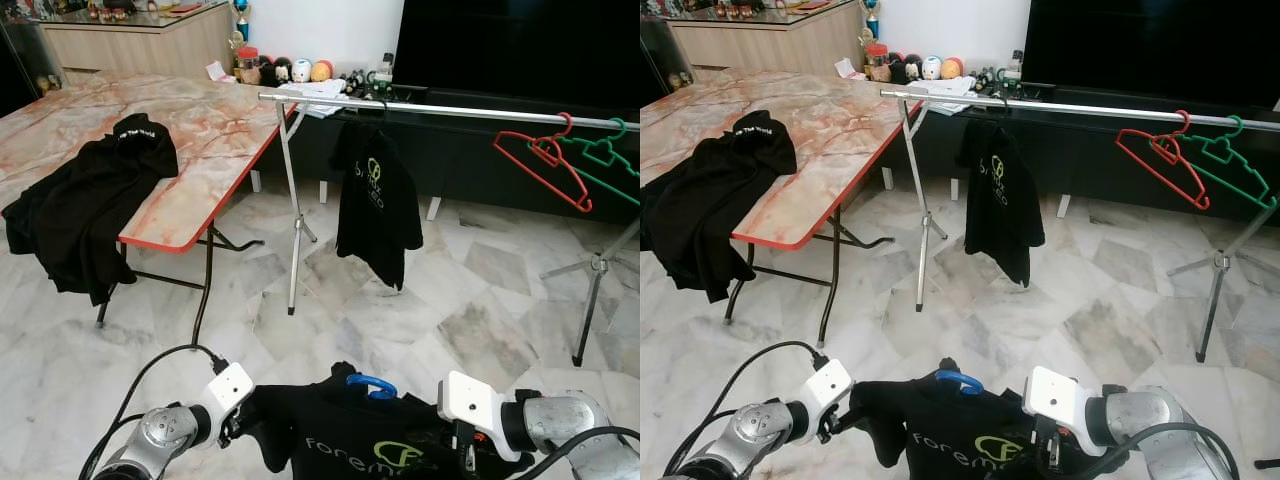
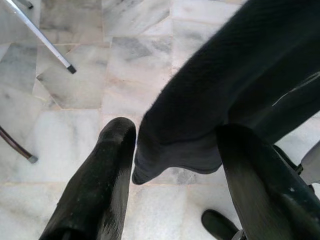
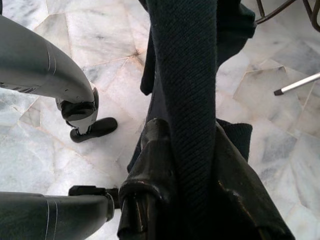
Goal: Hang hanger
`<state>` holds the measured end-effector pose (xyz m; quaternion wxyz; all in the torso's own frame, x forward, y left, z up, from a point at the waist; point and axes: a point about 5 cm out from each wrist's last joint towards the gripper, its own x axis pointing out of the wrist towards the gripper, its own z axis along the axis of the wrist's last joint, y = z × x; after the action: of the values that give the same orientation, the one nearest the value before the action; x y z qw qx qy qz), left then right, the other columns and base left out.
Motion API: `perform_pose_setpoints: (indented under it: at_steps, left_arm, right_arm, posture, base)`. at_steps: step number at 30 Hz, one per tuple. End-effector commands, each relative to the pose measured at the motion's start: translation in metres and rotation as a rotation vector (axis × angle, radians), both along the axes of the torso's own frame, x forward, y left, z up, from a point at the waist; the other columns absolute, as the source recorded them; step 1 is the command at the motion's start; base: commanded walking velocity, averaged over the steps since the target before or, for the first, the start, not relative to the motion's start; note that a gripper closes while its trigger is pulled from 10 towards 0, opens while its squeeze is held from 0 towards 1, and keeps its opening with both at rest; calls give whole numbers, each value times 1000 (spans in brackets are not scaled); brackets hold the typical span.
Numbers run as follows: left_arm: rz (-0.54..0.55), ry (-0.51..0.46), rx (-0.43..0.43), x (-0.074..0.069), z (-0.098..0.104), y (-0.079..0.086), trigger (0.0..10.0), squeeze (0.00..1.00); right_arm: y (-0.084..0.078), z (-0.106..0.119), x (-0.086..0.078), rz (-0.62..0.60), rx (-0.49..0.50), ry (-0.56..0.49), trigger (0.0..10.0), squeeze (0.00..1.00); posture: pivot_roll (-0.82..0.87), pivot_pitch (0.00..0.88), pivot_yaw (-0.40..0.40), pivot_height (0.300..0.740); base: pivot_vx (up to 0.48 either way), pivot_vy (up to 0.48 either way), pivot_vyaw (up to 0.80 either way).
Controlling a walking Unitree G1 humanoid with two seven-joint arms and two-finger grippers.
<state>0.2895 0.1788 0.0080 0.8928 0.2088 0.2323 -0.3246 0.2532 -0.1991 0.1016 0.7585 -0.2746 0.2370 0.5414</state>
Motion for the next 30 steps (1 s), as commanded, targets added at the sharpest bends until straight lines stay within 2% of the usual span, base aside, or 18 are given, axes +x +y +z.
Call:
perform_pose_setpoints:
  at_steps: [1, 8, 9, 11, 12, 30]
  left_arm:
    - [13, 13, 6, 0, -2, 1, 10000, 0]
    - [18, 13, 1, 0, -1, 0, 10000, 0]
    - [15, 15, 0, -1, -3, -2, 2196, 0]
    - [15, 15, 0, -1, -3, -2, 2196, 0]
    - [14, 16, -2, -1, -3, -4, 0, 0]
    - [8, 10, -23, -1, -4, -12, 0, 0]
  right_arm:
    - [0, 12, 2, 1, 26, -47, 10000, 0]
    - [-1, 13, 1, -4, 27, -50, 10000, 0]
    - [-1, 13, 2, -11, 25, -52, 10000, 0]
    - [-1, 13, 2, -11, 25, -52, 10000, 0]
    - [-1, 13, 2, -14, 25, -53, 10000, 0]
    - [-1, 11, 5, -36, 25, -70, 10000, 0]
  posture:
    - [20, 81, 29, 740]
    - [15, 83, 31, 740]
    - [15, 83, 31, 740]
    - [15, 83, 31, 740]
    - [18, 83, 30, 740]
    - [19, 79, 34, 740]
  base:
    - [0, 0, 0]
    - [0, 0, 0]
    - [0, 0, 0]
    - [0, 0, 0]
    - [0, 0, 0]
    - [0, 0, 0]
